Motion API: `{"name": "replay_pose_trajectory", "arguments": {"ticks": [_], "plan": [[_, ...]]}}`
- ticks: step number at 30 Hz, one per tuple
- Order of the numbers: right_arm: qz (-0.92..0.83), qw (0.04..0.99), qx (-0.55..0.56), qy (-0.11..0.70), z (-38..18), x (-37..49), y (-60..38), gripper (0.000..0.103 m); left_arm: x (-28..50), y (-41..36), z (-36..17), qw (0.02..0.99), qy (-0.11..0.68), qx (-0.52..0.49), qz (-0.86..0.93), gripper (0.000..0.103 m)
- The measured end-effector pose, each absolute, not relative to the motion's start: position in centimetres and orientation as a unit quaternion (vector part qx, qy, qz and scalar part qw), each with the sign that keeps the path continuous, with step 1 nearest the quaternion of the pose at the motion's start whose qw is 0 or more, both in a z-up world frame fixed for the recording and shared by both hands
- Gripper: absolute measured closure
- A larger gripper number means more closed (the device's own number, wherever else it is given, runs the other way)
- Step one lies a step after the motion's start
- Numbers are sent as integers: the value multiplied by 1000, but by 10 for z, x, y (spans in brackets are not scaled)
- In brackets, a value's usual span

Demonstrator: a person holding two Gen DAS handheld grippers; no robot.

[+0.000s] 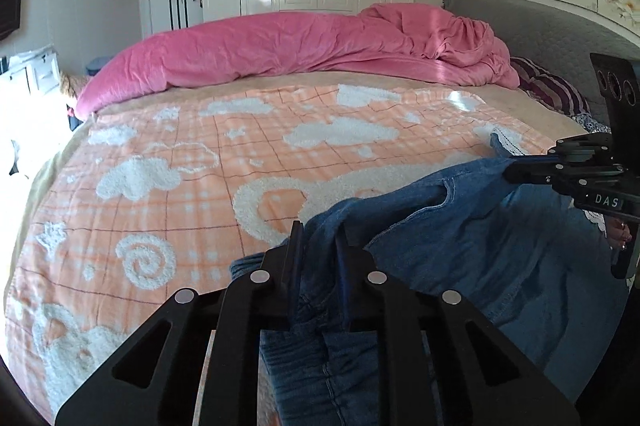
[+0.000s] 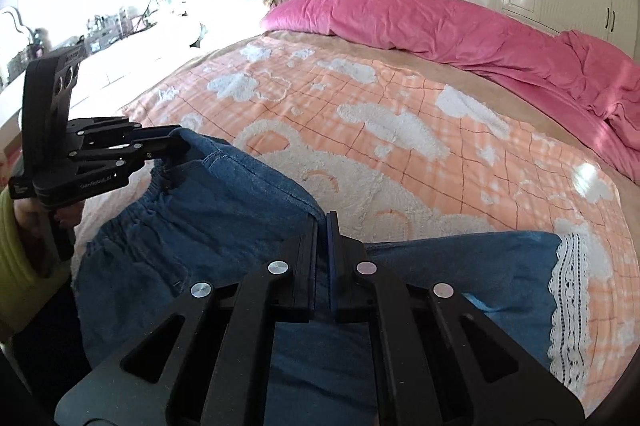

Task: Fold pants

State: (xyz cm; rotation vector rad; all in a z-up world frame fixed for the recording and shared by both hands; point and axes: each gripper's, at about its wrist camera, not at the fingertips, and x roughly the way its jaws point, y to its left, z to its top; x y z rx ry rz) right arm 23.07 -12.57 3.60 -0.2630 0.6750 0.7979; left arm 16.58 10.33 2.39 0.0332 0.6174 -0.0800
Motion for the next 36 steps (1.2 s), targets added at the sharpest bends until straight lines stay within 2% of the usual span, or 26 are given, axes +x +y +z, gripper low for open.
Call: {"name": "replay_pose_trajectory", "arguments": {"ticks": [6,13,17,22,24,25,26,27,29,32,34,35,36], "plan": [[395,860,-96,310,45,174,-149,103,122,97,31,959,281,-3,-33,89],[404,853,-89,319,23,112,-158,103,63,120,21,959,279,-53,-12,89],[405,850,-82,327,10,92,-159,103,49,133,18,954,284,-91,-25,89],[406,847,-74,336,1,73,-160,103,40,127,23,956,278,-86,-38,88],[407,845,-78,338,-4,66,-159,103,39,126,23,953,284,-92,-43,73],[407,845,-80,338,-5,62,-159,103,40,126,24,952,288,-97,-46,53],[407,844,-80,339,-6,60,-158,103,41,124,25,952,288,-93,-48,42],[407,845,-81,339,-6,59,-158,103,41,121,27,952,289,-83,-49,41],[408,845,-77,338,-5,58,-159,103,48,119,30,951,295,-78,-49,28],[407,847,-75,335,-3,59,-159,103,69,128,26,939,317,-119,-60,28],[405,848,-78,333,-2,57,-158,102,84,134,20,929,330,-154,-73,32],[406,848,-78,332,-1,57,-158,102,94,137,17,922,340,-171,-77,46],[406,848,-78,332,-1,57,-158,103,98,137,15,920,343,-175,-73,55]]}}
